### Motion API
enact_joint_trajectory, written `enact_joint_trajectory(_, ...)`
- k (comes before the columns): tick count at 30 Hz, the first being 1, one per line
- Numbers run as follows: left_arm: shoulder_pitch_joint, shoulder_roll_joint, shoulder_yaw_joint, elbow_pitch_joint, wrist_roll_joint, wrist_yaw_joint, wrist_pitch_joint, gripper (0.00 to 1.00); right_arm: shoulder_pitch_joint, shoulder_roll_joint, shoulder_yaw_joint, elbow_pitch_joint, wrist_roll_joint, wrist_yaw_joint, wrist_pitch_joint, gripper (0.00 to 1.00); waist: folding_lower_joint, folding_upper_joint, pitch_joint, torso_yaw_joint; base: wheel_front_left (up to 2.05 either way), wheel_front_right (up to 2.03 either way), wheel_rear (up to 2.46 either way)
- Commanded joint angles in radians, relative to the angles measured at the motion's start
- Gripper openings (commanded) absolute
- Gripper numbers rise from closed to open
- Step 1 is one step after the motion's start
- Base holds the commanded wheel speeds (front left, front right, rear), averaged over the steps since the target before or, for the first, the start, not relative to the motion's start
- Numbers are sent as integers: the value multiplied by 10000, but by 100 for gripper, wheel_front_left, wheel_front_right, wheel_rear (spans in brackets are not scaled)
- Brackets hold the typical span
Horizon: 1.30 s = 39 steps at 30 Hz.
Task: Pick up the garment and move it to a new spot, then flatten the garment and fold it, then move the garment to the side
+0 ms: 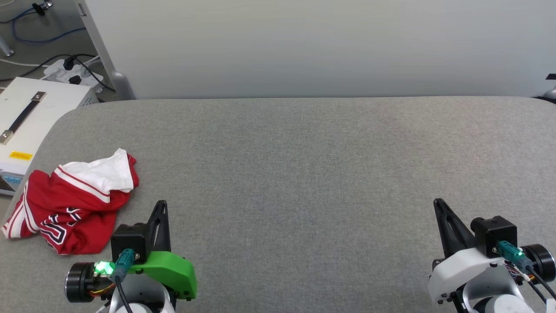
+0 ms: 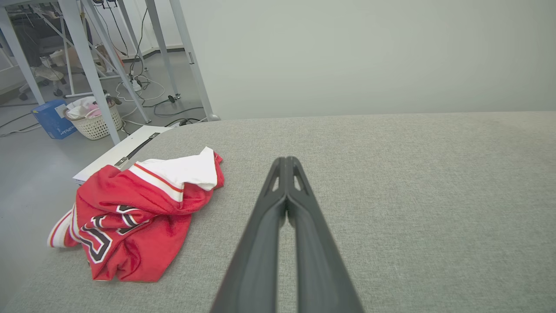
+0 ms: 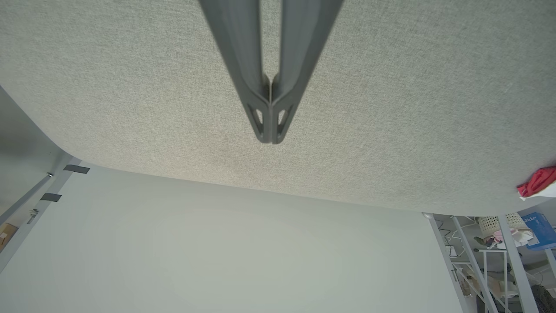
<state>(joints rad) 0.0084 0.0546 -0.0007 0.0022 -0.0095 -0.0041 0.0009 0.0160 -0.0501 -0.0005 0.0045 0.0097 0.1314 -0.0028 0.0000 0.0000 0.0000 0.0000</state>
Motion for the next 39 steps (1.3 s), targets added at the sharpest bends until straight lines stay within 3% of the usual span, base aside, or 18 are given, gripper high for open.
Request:
enact_joint_trajectory(1, -84, -43, 7, -22, 95, 41, -9, 0, -160, -1, 5, -45, -97, -7, 28, 0, 0, 0, 0, 0, 0, 0, 0)
enact_joint_trajectory(12, -84, -43, 7, -22, 95, 41, -9, 0, -160, -1, 5, -45, -97, -7, 28, 0, 0, 0, 0, 0, 0, 0, 0)
enact_joint_trajectory(13, 0, 0, 0, 0, 0, 0, 0, 100, 0, 0, -2, 0, 0, 0, 0, 100, 0, 0, 0, 0, 0, 0, 0)
enact_joint_trajectory(14, 0, 2, -2, 1, -6, 0, -5, 0, 3, 0, -4, 2, 8, 0, -5, 0, 0, 0, 0, 0, 0, 0, 0)
enact_joint_trajectory(15, 0, 2, 0, 2, -4, -3, -1, 100, 5, 0, -4, 4, 6, 0, -1, 100, 0, 0, 0, 0, 0, 0, 0)
enact_joint_trajectory(16, 0, 2, 0, 2, -6, -1, -5, 0, 5, 0, -4, 4, 11, 0, -5, 0, 0, 0, 1, 0, 0, 0, 0)
enact_joint_trajectory(17, 0, 2, -2, 2, -4, -3, -1, 100, 5, 0, -2, 4, 8, 0, -1, 100, 0, 0, 0, 0, 0, 0, 0)
enact_joint_trajectory(39, -56, -6, -134, -147, -126, 271, -448, 100, 43, 0, -213, -273, 664, -1, -441, 100, 0, 0, 20, -6, 0, 0, 0)
